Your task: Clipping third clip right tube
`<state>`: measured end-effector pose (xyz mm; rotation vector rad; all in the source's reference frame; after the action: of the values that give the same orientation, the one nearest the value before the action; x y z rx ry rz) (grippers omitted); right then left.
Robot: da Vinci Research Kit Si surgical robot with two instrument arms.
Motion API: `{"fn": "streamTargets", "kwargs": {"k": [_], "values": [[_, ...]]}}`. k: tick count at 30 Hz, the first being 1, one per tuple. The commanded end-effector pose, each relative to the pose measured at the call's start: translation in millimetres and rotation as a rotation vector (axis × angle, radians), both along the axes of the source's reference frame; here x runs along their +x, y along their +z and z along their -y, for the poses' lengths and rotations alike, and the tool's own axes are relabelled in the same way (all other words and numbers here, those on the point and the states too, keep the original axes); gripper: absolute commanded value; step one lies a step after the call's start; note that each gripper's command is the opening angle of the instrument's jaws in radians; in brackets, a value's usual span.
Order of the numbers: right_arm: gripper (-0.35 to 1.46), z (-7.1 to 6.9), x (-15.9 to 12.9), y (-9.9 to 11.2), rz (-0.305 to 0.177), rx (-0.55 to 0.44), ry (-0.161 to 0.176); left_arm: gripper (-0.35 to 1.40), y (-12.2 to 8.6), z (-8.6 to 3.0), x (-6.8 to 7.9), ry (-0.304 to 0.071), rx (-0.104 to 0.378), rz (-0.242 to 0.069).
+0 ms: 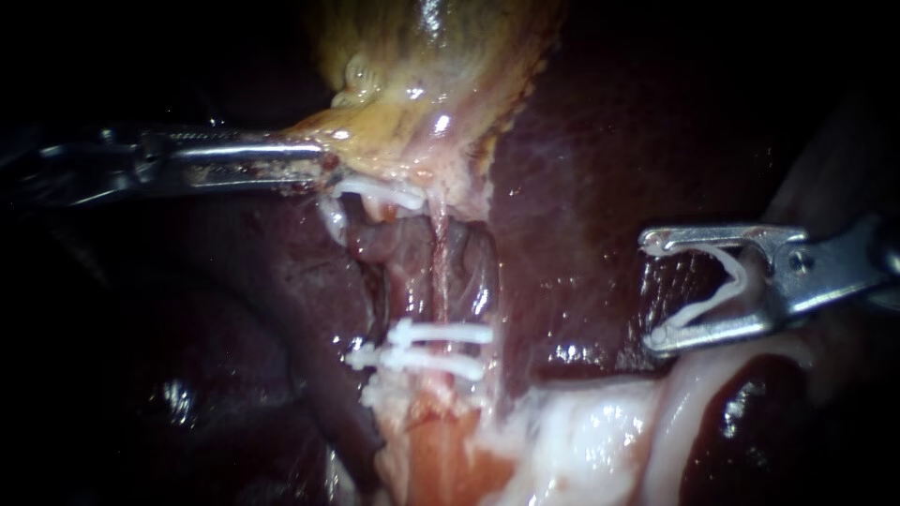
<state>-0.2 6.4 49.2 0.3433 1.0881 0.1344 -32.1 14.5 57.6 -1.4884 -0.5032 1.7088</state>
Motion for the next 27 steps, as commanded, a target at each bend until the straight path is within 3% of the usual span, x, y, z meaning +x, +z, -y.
{"fn": "streamTargets", "kwargs": {"k": [1, 4, 6, 8, 12, 15, 20, 25, 27], "values": [[0.5, 0.0, 0.0, 0.0, 0.0, 0.0, 0.0, -0.35, 0.0, 0.0, 0.0, 0.0, 0.0, 0.001], [0.5, 0.0, 0.0, 0.0, 0.0, 0.0, 0.0, -0.35, -0.6, -0.4, 0.7, 0.005, 0.005, 0.005], [0.5, 0.0, 0.0, 0.0, -0.002, 0.002, -0.002, -0.35, -1.6, -1.3, 1.9, 0.011, 0.014, 0.011], [0.5, 0.0, 0.0, 0.0, -0.003, 0.003, -0.005, -0.35, -3.0, -2.3, 3.3, -0.005, 0.027, 0.011], [0.5, 0.1, 0.0, 0.0, -0.003, 0.003, -0.005, -0.35, -5.4, -3.6, 5.5, -0.028, 0.006, 0.021], [0.5, 0.0, 0.1, 0.0, -0.005, -0.001, -0.01, -0.35, -6.3, -3.8, 6.3, -0.036, 0.003, 0.023], [0.5, -0.2, 1.1, 0.0, -0.004, 0.002, -0.007, -0.35, -6.3, -3.7, 6.3, -0.035, -0.004, 0.021], [0.5, -1.0, 4.2, 0.6, 0.038, 0.176, 0.093, -0.35, -6.3, -3.6, 6.3, -0.036, -0.004, 0.021], [0.5, -1.3, 5.7, 1.0, 0.048, 0.24, 0.117, -0.35, -6.3, -3.6, 6.3, -0.036, -0.004, 0.021]]}}
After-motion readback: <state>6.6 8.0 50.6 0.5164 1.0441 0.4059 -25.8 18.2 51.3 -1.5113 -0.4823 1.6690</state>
